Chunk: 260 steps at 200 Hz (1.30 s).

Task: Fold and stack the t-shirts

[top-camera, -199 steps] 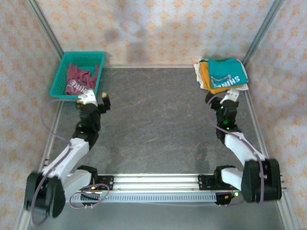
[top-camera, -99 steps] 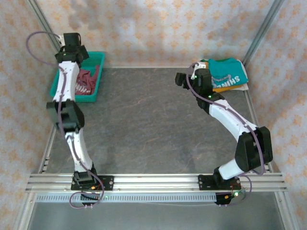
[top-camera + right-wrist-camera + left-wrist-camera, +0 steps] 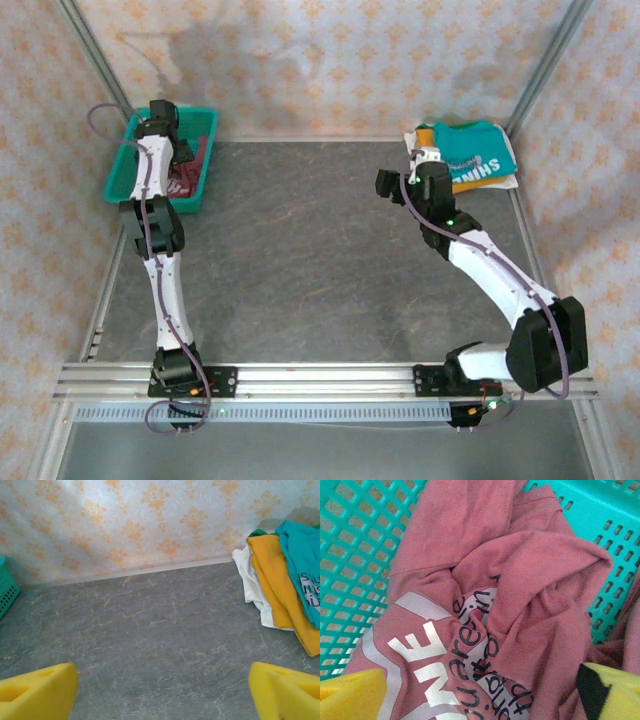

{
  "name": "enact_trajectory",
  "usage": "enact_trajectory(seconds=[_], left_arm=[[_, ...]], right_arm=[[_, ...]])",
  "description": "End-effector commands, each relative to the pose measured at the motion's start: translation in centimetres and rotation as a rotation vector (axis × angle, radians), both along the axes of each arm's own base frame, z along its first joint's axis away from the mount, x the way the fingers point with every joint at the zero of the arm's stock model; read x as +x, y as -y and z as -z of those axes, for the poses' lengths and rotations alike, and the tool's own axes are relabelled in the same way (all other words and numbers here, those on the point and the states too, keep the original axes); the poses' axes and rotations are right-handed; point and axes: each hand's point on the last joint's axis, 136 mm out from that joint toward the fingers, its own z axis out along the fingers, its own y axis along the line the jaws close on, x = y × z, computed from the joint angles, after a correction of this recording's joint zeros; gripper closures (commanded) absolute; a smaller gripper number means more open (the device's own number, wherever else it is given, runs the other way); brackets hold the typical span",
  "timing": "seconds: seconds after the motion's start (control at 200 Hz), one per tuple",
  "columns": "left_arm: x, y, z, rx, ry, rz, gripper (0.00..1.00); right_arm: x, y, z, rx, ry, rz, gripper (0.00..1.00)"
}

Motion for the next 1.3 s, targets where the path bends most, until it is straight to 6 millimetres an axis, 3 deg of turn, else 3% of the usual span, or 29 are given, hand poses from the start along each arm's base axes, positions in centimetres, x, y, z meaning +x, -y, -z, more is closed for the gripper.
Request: enact_trajectory(seconds=[0.0,0.125,0.245,0.275,0.33,0.405,0.42,0.555,0.641,0.806,0.956,0.976,1.171,1.296], left_arm=[[0.0,-1.0,2.5,-0.037,-0.011,-0.025,0.06],[0.0,-1.3,4.6,-0.059,-0.032,-0.030,0.07],[0.5,-1.2,4.2,-0.074,-0.010,-0.015,0.21],[0.7,-0.9,3.9,-0.085,0.002,-0.003,0.32],[1.0,-0.8,2.7,-0.091,0.029,0.008,0.64],[1.1,-1.2,0.0,-0.062,0.078,-0.013,0.96],[1.0,-1.2,-0.7,-0.056,0.088,-0.016,1.00],[0.9,-0.8,-7.3,-0.041,0.208,-0.004,1.00],[0.6,0.2,-12.6,-0.033,0.312,0.019,1.00],[-2.0,3.1,-22.0,0.034,0.467,0.049,1.00],[-4.9,8.0,-29.8,0.071,0.623,0.135,1.00],[-5.9,8.8,-31.8,0.081,0.661,0.148,1.00],[-11.4,16.9,-43.4,0.086,0.931,0.348,1.00],[-15.2,22.2,-47.7,0.023,1.044,0.495,1.00]], right_arm=[[-0.2,0.0,-1.5,0.016,0.060,0.000,0.11],[-0.1,-0.8,-2.0,0.056,0.074,-0.030,0.11],[0.1,-1.5,-2.2,0.067,0.074,-0.053,0.11],[0.1,-1.6,-2.3,0.066,0.074,-0.056,0.11],[0.1,-1.7,-2.5,0.066,0.073,-0.058,0.11],[0.0,-1.6,-3.1,0.073,0.088,-0.055,0.11],[-0.1,-1.5,-3.2,0.074,0.092,-0.054,0.11],[-0.5,-1.1,-3.8,0.073,0.120,-0.046,0.11],[-0.7,-0.9,-3.8,0.067,0.125,-0.040,0.11],[-0.6,-0.8,-4.1,0.059,0.137,-0.038,0.11],[-0.3,-1.0,-4.6,0.066,0.149,-0.038,0.11],[-0.2,-1.0,-4.7,0.068,0.153,-0.037,0.11],[0.0,-0.9,-6.2,0.092,0.188,-0.024,0.11],[0.0,-0.5,-6.9,0.105,0.218,0.000,0.11]])
